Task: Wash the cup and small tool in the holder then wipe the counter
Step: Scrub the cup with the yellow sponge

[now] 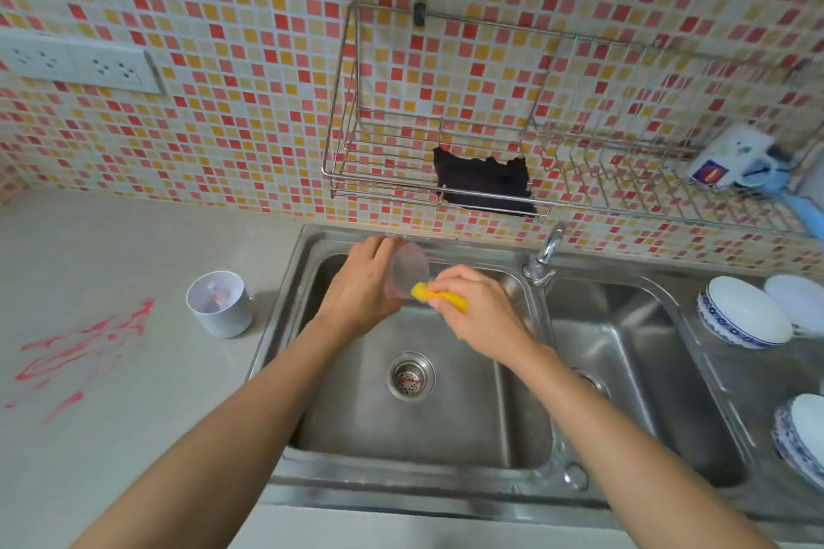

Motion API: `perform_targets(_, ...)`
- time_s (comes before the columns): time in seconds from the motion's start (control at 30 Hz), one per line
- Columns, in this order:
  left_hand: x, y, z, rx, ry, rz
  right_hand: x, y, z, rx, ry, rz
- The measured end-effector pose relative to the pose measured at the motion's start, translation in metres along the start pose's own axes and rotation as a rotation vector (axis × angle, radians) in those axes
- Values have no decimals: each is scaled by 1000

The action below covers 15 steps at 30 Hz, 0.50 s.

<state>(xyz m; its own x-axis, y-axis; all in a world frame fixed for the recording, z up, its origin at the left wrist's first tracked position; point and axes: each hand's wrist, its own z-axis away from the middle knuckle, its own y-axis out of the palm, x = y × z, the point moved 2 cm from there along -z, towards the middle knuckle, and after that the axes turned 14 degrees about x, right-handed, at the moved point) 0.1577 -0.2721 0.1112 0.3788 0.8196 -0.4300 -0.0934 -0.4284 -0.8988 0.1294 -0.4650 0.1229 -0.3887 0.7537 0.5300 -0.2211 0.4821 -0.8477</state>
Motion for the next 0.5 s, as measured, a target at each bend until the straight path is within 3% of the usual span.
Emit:
perform_targets(0.27,-10,9,-8,44,36,-136,-28,2,-12,-74,-3,20)
perform_targets(0.4,-5,14,-12,46,27,-153,-15,22,-7,-19,-42,-109)
perform_targets(0.5,-11,15,-12,50,76,-182,-19,18,-11,-19,-51,-68)
